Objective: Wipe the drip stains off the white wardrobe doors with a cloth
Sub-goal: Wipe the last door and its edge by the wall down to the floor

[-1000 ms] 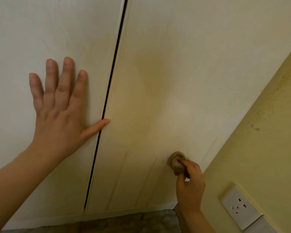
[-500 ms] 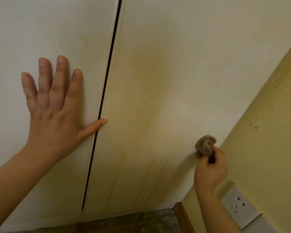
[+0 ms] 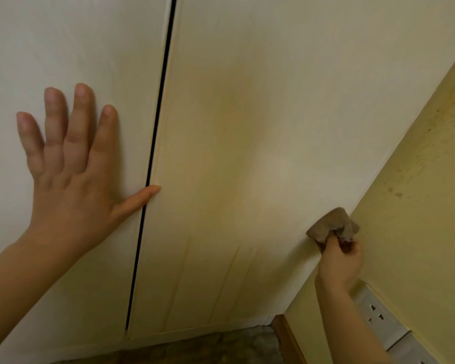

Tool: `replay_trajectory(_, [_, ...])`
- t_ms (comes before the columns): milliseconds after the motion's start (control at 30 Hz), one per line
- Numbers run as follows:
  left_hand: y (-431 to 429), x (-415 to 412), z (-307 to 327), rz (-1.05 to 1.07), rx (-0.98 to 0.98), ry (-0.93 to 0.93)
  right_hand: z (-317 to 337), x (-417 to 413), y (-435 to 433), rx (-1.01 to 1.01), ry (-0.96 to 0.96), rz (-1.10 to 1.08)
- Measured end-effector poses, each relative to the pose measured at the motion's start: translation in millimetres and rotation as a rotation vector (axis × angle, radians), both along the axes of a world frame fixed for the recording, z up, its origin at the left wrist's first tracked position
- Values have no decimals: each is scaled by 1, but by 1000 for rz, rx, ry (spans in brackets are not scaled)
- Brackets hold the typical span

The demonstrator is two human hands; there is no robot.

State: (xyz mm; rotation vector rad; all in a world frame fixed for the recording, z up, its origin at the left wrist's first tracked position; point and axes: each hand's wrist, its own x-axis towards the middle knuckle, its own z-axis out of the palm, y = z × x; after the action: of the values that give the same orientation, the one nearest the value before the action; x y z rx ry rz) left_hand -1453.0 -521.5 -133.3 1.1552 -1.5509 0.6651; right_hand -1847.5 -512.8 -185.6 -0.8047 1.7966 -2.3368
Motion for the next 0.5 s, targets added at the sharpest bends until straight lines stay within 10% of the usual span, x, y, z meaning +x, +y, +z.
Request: replay_trajectory(500, [-7,3,-5,-36,41,-26,2,5,2,65,362,-70])
